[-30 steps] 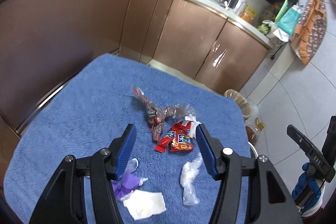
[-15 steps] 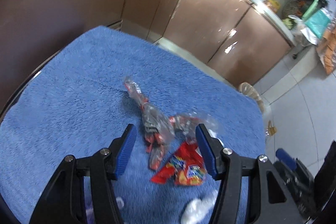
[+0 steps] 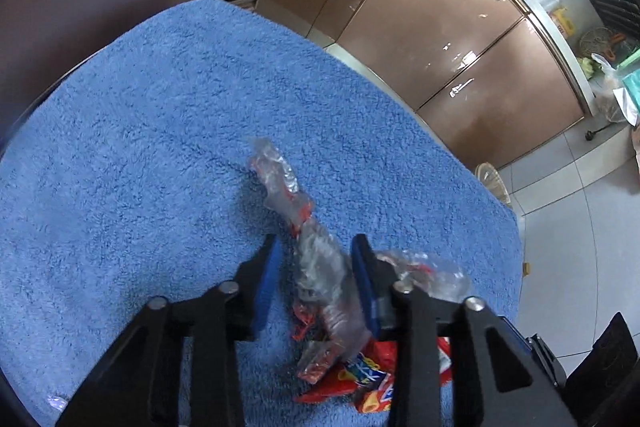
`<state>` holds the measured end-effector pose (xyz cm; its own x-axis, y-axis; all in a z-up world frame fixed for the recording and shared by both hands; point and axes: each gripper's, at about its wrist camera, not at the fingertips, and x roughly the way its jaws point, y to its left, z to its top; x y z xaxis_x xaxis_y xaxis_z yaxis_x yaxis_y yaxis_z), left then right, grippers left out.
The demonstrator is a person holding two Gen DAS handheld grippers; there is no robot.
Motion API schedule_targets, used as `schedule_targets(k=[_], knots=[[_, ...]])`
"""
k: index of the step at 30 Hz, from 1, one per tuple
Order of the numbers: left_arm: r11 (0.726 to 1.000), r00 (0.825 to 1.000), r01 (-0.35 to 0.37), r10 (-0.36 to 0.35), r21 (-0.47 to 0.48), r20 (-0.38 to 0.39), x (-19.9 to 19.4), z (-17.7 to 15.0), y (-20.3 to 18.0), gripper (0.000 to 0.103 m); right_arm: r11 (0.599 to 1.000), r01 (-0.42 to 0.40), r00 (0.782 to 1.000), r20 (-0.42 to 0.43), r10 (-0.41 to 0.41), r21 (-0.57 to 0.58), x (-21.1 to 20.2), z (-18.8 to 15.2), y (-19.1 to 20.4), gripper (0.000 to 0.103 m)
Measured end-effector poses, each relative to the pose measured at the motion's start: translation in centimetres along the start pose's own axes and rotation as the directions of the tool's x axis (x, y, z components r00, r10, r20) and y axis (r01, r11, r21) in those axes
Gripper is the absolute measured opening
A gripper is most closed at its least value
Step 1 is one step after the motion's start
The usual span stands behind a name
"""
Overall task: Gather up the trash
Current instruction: 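Grasp the clear plastic bag with the left tool while the right tool grasps the white tissue, then carry the plastic bag and tissue to the bin and open both tools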
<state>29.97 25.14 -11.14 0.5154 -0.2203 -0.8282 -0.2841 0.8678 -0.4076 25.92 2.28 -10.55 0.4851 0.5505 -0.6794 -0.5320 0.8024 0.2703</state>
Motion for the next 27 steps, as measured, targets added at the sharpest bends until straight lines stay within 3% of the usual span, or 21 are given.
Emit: schedule_targets(k=[6,14,21,27], knots=[[0.999,0.999,0.032,-0.032,-0.033,0.003,0.5,0.0,1.4,0.015,0.999,-0.032,0.999,-0.026,0.032,-0.007,2.1,0.3,0.8,0.051],[0.997,0.998,0.056,-0.055,-0.046,0.018,-0.6,-0.7,2.9,0.012,0.999,-0.048,0.997,-0.059,0.048,0.000,4.5,0.5,1.2,0.044],[0.996,0.997,0.065,-0.062,-0.053,0.044,-2.1,-1.4,3.9,0.009,0.999,-0.048,0.996,-0.076,0.049,0.012,5.8,0.6,0.8,0.014],[0.996,0.994,0.075,-0.070,-0.056,0.081,-5.0,-2.1,4.9,0.008,1.000,-0.029,0.998,-0.052,0.028,-0.002,4.0,0.3,0.6,0.010]])
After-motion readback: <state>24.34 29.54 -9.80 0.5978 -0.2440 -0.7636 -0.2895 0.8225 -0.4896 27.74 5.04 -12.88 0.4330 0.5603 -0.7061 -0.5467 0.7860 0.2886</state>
